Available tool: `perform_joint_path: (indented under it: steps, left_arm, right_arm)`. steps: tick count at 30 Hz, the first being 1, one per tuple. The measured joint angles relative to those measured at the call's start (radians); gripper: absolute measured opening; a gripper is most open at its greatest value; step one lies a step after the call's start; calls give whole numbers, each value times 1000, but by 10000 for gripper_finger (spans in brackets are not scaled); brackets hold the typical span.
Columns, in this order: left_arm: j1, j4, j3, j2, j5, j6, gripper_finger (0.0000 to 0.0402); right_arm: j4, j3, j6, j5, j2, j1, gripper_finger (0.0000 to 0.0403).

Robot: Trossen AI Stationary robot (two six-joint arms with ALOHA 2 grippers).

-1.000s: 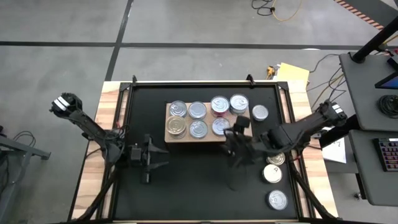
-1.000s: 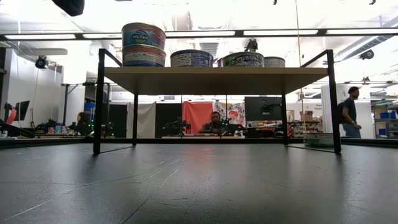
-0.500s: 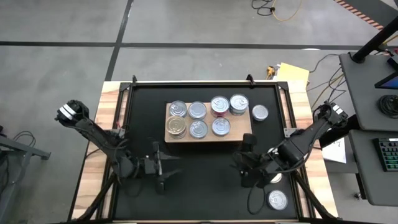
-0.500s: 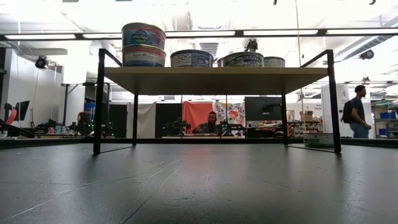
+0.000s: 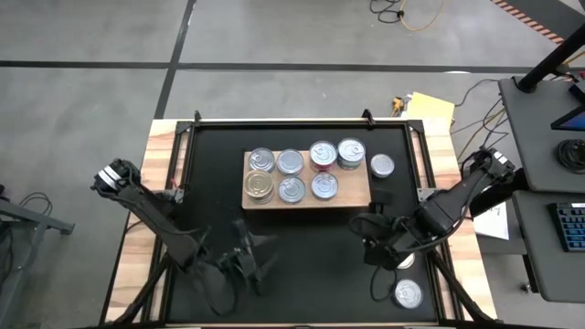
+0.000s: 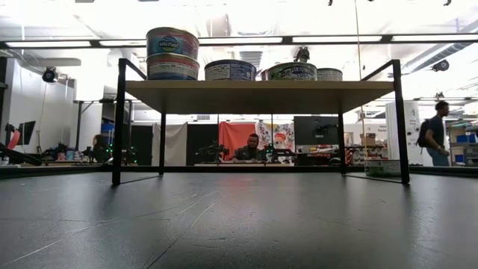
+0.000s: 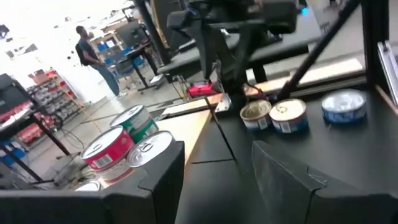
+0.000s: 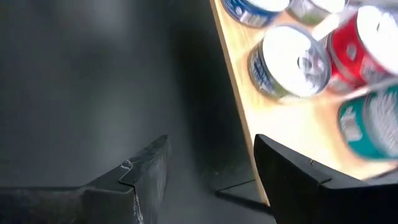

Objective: Stack canned seafood by type on shelf
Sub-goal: Stack the blue tuna can on the blue tuna can

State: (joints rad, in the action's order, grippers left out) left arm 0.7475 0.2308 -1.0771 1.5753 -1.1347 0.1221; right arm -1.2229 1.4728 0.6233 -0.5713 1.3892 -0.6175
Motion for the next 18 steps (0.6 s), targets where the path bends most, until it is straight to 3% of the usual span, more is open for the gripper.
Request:
perform_joint_path:
  steps: [7,12,14,18]
  left_arm:
    - [0,-184,-135,111,1,-3,165]
    - [-1,-314,-183,146,9,-27,157]
    - [-5,-354,-181,140,93,-38,150]
    - [-16,-358,-143,93,397,-2,124]
  right_arm:
    - [-104,-25,250,72,-19,-2,208]
    - [-141,-35,334,96,-19,-19,185]
    - [-141,-41,347,142,-19,-22,169]
    - [-141,-69,362,206,-19,-24,121]
